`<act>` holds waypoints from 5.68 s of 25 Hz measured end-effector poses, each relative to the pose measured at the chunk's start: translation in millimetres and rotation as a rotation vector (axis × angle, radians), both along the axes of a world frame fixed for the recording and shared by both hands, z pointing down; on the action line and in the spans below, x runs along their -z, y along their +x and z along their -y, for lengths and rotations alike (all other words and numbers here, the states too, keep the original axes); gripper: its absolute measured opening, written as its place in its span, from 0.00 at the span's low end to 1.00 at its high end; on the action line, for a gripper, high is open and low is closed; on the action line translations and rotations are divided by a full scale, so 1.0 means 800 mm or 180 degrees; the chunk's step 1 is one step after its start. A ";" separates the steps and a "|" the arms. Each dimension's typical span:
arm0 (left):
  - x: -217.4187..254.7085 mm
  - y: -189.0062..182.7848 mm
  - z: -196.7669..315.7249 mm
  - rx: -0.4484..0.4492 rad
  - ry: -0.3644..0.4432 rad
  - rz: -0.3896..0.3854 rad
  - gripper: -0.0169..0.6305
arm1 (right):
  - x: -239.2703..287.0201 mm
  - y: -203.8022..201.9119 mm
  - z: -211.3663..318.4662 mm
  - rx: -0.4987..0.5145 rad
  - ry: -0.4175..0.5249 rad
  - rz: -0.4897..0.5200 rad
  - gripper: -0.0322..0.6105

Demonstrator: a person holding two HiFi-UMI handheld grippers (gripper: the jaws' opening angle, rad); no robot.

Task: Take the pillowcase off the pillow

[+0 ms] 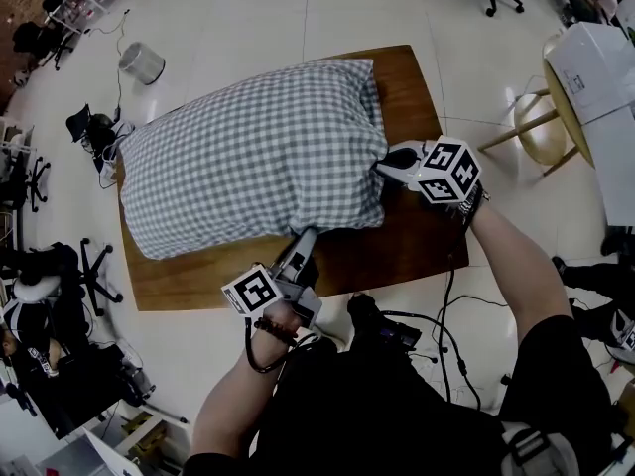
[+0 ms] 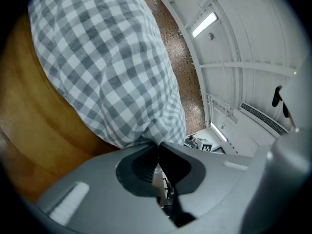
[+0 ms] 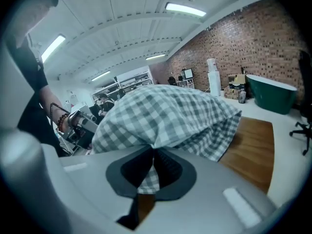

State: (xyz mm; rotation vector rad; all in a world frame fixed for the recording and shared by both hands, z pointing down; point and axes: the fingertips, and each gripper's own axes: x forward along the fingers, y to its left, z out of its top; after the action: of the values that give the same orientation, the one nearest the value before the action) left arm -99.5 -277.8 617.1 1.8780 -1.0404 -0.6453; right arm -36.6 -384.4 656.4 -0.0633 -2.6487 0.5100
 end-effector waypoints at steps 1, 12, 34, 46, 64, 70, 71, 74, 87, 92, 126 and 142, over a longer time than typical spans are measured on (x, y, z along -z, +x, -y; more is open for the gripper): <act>0.005 -0.004 -0.003 0.0032 0.0029 0.0010 0.03 | 0.006 0.002 -0.001 -0.0023 0.0045 0.0007 0.06; -0.038 -0.102 -0.097 0.1255 -0.1715 -0.0050 0.03 | 0.044 0.015 -0.005 -0.0300 0.0285 0.0049 0.06; 0.008 -0.217 -0.109 0.1560 -0.0547 0.0196 0.03 | 0.033 0.070 0.026 -0.0946 0.0510 -0.0396 0.06; 0.007 -0.154 -0.126 0.0980 -0.0759 0.0415 0.14 | 0.010 0.062 -0.022 -0.0621 0.0766 -0.0671 0.08; 0.148 -0.069 -0.079 0.0271 -0.0280 0.1346 0.23 | 0.042 0.090 -0.024 -0.0597 0.0548 -0.0535 0.25; 0.190 -0.048 -0.038 -0.0016 -0.0281 0.1793 0.23 | 0.053 0.083 -0.026 -0.0637 0.0488 -0.0494 0.25; 0.194 -0.043 -0.030 -0.0071 -0.0286 0.1851 0.23 | 0.055 0.083 -0.026 -0.0647 0.0474 -0.0490 0.25; 0.201 -0.029 -0.002 -0.0257 -0.0304 0.2060 0.24 | 0.053 0.084 -0.022 -0.0674 0.0411 -0.0477 0.25; 0.197 0.027 0.180 -0.1611 -0.0319 0.3099 0.36 | 0.016 0.083 0.031 -0.0768 -0.0283 -0.0334 0.32; 0.176 0.053 0.236 -0.2241 -0.0328 0.3567 0.38 | 0.014 0.088 0.042 -0.0626 -0.0689 -0.0218 0.36; 0.000 -0.001 0.372 -0.3584 -0.1490 0.3704 0.06 | 0.020 0.040 0.108 -0.0624 -0.0956 -0.0015 0.08; 0.072 -0.077 0.321 -0.2675 -0.1809 0.3900 0.05 | 0.170 0.081 0.019 -0.0629 0.0603 -0.0160 0.08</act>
State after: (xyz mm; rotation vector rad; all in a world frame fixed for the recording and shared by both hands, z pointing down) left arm -161.2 -534.7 559.2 1.8450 -0.8058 1.2968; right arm 28.2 -399.5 520.3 0.2674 -2.6541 0.3154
